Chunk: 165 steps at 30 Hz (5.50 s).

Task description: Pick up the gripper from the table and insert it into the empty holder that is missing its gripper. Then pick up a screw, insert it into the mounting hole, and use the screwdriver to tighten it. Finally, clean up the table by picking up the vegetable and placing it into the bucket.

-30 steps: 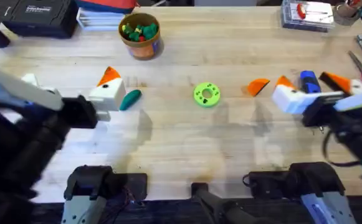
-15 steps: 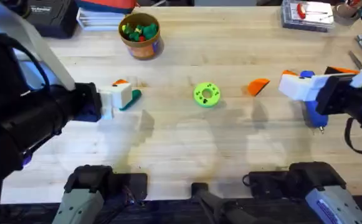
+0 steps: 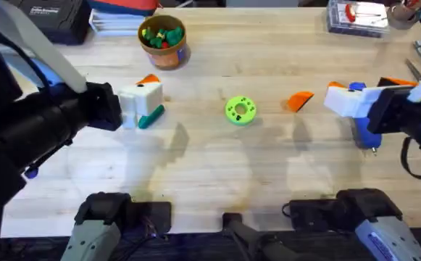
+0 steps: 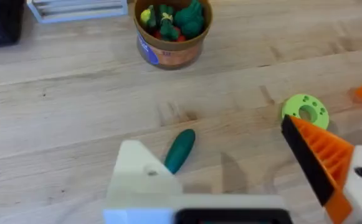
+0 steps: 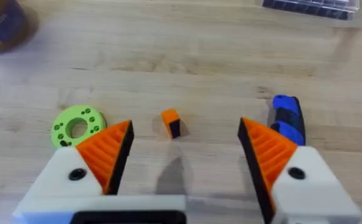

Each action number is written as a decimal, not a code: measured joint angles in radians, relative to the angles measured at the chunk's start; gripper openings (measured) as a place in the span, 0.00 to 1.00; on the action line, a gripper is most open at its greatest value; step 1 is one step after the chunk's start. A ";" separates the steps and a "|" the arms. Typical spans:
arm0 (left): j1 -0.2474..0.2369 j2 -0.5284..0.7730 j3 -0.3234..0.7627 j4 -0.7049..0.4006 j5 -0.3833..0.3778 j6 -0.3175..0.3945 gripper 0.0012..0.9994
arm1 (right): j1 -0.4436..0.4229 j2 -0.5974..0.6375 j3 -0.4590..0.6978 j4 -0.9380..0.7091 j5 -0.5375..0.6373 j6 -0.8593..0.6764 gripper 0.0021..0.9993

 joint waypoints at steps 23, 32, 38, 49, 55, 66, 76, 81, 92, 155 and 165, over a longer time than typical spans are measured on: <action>-0.169 -0.170 -0.460 0.792 0.201 0.029 0.99 | 0.000 0.000 0.000 0.000 0.000 0.000 0.99; -0.256 -0.552 -0.733 0.820 0.207 0.004 0.99 | 0.000 0.000 0.000 0.000 0.000 0.000 0.99; -0.269 -0.601 -0.818 0.817 0.217 -0.019 0.99 | 0.000 0.000 0.000 0.000 0.000 0.000 0.99; -0.313 -0.601 -0.821 0.779 0.294 -0.038 0.99 | 0.000 0.000 0.000 0.000 0.000 0.000 0.99; -0.397 -0.601 -0.821 0.775 0.413 -0.040 0.99 | 0.000 0.000 0.000 0.000 0.000 0.000 0.99; -0.415 -0.601 -0.821 0.773 0.451 -0.040 0.99 | 0.000 0.000 0.000 0.000 0.000 0.000 0.99; -0.415 -0.600 -0.821 0.773 0.462 -0.040 0.99 | 0.000 0.000 0.000 0.000 0.000 0.000 0.99; -0.415 -0.601 -0.821 0.772 0.464 -0.040 0.99 | 0.000 0.000 0.000 0.000 0.000 0.000 0.99; -0.415 -0.601 -0.821 0.772 0.466 -0.040 0.99 | 0.000 0.001 0.000 0.002 -0.003 0.005 0.99; -0.415 -0.601 -0.821 0.772 0.466 -0.040 0.99 | 0.045 0.424 0.335 -0.178 -0.088 -0.210 0.01; -0.415 -0.601 -0.821 0.772 0.466 -0.040 0.99 | -0.052 0.167 0.009 0.016 -0.556 0.023 0.01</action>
